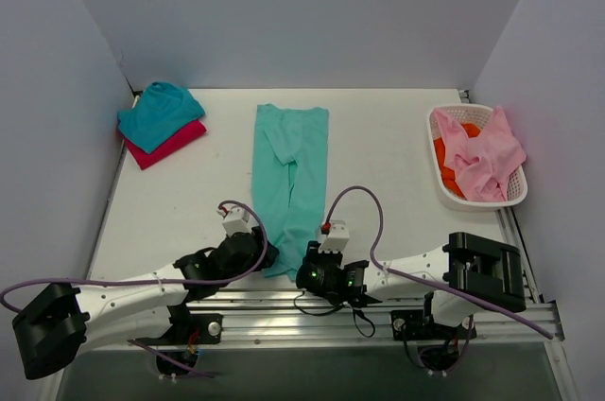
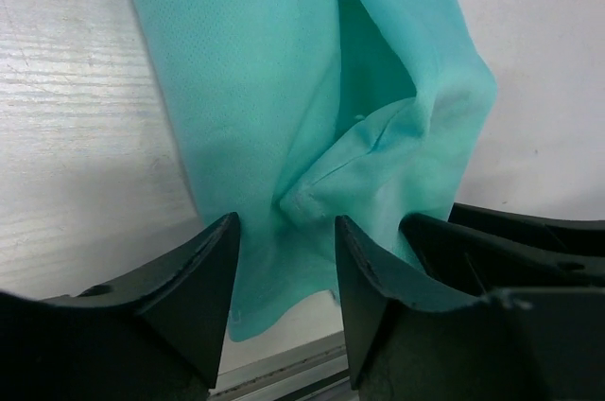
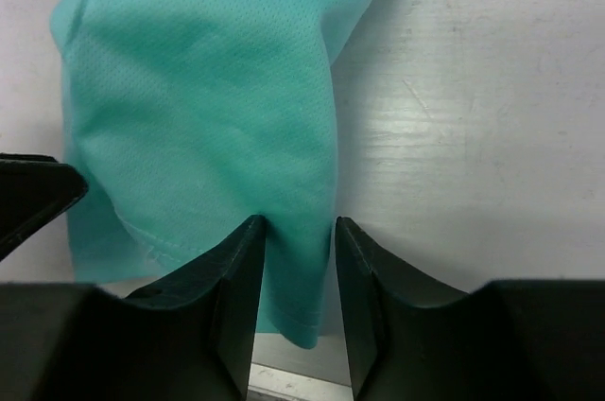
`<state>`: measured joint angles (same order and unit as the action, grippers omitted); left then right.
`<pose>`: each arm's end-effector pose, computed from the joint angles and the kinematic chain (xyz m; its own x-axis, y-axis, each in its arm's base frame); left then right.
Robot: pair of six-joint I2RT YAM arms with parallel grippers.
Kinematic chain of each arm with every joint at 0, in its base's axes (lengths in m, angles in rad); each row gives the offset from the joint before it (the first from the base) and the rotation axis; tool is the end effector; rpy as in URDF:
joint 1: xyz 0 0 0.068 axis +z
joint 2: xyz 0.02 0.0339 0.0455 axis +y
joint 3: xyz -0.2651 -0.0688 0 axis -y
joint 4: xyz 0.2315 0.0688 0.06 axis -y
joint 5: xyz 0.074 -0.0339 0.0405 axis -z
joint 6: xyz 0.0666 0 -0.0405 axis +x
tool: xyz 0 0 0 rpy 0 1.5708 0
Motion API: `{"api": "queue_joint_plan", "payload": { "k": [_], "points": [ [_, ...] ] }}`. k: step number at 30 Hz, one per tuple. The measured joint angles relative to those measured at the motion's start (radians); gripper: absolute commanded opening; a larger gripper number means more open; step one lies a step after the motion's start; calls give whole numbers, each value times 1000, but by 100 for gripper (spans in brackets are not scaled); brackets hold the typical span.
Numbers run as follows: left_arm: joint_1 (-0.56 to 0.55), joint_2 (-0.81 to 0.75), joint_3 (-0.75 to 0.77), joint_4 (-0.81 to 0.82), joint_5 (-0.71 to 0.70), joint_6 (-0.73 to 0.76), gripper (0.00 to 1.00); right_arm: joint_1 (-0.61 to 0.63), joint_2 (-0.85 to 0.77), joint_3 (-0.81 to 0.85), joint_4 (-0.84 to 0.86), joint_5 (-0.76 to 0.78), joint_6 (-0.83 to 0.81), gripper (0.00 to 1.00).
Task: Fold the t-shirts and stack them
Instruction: Fold the tshirt
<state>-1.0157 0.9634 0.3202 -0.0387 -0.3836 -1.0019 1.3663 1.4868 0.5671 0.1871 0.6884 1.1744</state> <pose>0.1241 -0.1529 0.1548 -0.7139 -0.3312 -0.6170 0.0622 0.8476 -0.5270 0.0981 0.2646 0.1460 -0.6615 0.3184 -0.6790 -0.1296 0.8432 0.5217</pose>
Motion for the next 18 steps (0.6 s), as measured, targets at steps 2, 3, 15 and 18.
{"api": "queue_joint_plan", "payload": {
  "k": [2, 3, 15, 18],
  "points": [
    [0, 2, 0, 5, 2, 0, 51, -15, -1, -16, 10, -5, -6, 26],
    [0, 2, 0, 6, 3, 0, 51, -23, -3, -23, 13, -9, -11, 24],
    [0, -148, 0, -74, 14, 10, 52, -57, -21, -68, 67, -48, -38, 0],
    [0, -174, 0, -103, 32, 19, 52, -61, -21, -71, 72, -51, -40, 0]
  ]
}}
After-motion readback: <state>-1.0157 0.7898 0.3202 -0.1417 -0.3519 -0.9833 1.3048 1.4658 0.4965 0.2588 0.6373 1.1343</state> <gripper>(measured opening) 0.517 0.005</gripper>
